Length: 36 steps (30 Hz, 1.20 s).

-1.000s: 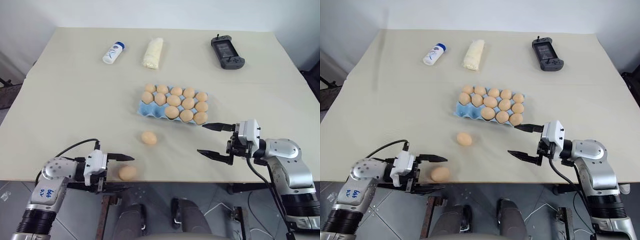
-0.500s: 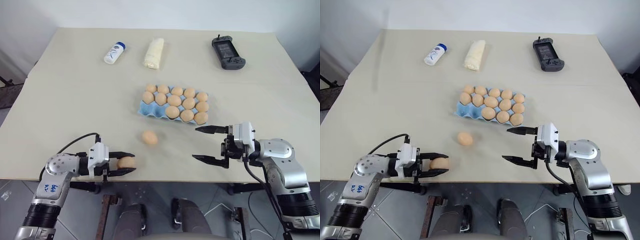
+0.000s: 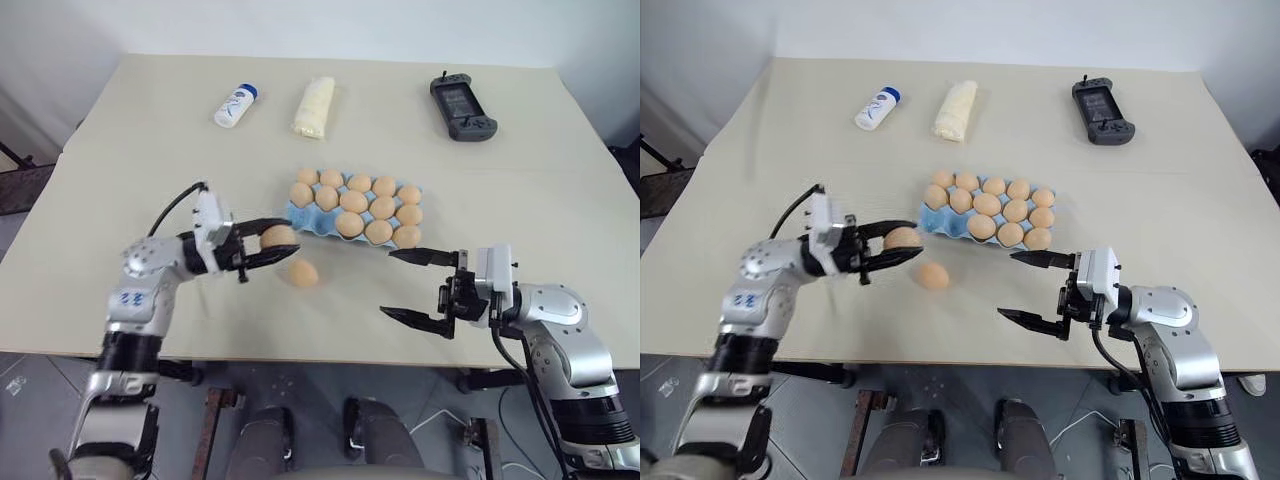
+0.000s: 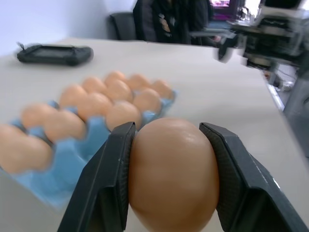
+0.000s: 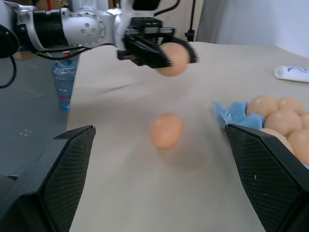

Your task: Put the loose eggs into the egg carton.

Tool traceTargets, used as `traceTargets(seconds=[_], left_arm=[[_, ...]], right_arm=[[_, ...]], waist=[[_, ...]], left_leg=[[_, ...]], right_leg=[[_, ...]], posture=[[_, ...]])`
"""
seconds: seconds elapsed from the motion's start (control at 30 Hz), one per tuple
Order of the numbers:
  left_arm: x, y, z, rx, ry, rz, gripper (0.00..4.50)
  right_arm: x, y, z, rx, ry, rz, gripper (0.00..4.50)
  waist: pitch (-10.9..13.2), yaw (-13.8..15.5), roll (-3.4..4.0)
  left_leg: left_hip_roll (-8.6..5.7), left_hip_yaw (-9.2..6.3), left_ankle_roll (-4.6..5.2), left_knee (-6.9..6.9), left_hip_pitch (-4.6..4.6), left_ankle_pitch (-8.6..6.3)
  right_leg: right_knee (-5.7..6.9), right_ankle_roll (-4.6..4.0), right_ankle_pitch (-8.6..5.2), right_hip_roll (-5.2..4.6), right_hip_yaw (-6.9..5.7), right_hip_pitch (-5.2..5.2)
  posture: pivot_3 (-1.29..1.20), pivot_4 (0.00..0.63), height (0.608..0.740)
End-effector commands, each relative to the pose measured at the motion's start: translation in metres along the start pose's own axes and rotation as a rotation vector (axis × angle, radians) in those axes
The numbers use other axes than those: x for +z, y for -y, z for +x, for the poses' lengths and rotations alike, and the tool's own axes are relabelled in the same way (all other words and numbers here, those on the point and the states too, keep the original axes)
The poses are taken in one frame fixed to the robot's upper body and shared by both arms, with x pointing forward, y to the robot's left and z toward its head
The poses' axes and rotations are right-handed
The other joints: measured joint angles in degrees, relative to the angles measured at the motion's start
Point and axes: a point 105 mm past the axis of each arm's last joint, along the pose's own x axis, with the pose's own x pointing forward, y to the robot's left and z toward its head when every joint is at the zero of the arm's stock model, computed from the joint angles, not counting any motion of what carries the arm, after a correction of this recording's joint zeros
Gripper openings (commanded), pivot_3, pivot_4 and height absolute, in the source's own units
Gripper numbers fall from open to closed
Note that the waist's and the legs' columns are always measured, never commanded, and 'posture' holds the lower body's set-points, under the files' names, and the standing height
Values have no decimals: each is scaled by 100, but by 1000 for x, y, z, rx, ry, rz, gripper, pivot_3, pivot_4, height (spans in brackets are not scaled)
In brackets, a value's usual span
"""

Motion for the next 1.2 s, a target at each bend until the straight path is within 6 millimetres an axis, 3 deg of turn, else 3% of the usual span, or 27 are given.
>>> traceTargets(seconds=[0.03, 0.2, 0.37, 0.6, 0.67, 0.87, 1.0, 1.2], left_arm=[[-7, -7, 24, 3, -16, 50, 2064], [-15, -39, 67, 129, -39, 81, 2064], [-15, -59, 80, 235, -34, 51, 2064], [-21, -42, 98, 104, -43, 41, 2064], [-22, -42, 97, 107, -46, 40, 2534], [-9, -55, 80, 174, -5, 129, 4320], [3, -58, 49, 134, 26, 152, 4320], [-2, -55, -27, 113, -74, 148, 4417]], right_arm=[[8, 7, -6, -69, 6, -48, 4500], [9, 3, -19, -186, -8, -49, 4500], [12, -4, -27, -263, -14, -53, 4500], [15, -8, -26, -307, -6, -58, 4500], [16, -8, -26, -311, -5, -59, 4500], [15, -8, -25, -308, -4, -56, 4500], [13, -6, -27, -291, -13, -51, 4500], [4, 1, -35, -288, -47, -47, 4500]], waist=[[0, 6, 0], [4, 97, -9], [4, 135, -10], [5, 160, -13], [5, 154, -13], [5, 149, -13], [5, 115, -12], [5, 9, -12]], left_leg=[[-1, 2, 1, 2, -1, 0], [-4, 2, 7, 10, -6, 2], [-6, 13, 15, 15, -17, -3], [-5, 12, 16, 19, -18, -5], [-5, 13, 18, 26, -21, -6], [-5, 10, 21, 33, -22, -7], [-3, 11, 20, 32, -22, -7], [-2, 7, 19, 33, -22, -7]], right_leg=[[0, 3, 2, 0, 1, 0], [0, 8, 5, 0, 1, 0], [-10, 23, 13, 0, -8, -5], [-12, 25, 14, -2, -42, -6], [-12, 26, 15, -3, -43, -5], [-7, 27, 16, -5, -36, -5], [-5, 26, 16, -4, -36, -7], [-5, 26, 16, -9, -27, -5]], posture=[[0, 150, 740], [0, 150, 740], [0, 150, 740], [0, 150, 740], [0, 150, 740], [0, 150, 740], [0, 150, 740], [0, 150, 740]])
